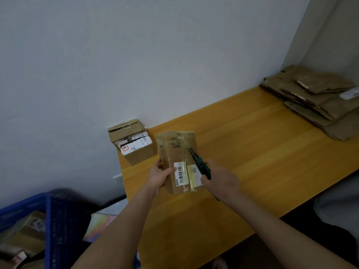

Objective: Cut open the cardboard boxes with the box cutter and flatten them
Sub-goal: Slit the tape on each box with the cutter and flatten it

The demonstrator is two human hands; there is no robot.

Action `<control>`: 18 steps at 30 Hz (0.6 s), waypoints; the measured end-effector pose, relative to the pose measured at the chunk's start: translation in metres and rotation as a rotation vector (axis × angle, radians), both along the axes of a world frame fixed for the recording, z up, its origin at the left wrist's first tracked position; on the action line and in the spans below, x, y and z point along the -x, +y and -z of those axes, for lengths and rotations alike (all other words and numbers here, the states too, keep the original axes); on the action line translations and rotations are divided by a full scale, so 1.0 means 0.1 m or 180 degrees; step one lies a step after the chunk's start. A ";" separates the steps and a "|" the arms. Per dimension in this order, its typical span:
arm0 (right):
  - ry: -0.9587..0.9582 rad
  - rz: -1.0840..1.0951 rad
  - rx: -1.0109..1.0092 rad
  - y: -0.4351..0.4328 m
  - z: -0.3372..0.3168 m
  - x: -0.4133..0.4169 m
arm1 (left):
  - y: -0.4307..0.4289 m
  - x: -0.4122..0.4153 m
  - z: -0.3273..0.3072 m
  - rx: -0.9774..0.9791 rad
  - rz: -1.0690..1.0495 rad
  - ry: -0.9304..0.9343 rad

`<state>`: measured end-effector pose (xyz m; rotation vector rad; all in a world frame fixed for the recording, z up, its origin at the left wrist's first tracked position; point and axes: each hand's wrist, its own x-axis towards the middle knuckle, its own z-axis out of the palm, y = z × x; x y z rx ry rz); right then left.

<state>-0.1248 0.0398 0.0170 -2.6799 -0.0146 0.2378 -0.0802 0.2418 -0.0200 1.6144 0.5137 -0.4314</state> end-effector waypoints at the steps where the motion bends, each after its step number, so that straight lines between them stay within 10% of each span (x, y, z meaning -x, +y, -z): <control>1: -0.0001 -0.0014 -0.0015 0.00 -0.01 0.01 | 0.00 -0.01 -0.01 -0.0033 0.0044 0.0024; 18: -0.0428 0.0122 -0.0025 0.07 -0.13 -0.02 | 0.02 -0.02 0.01 -0.0091 0.0127 0.0018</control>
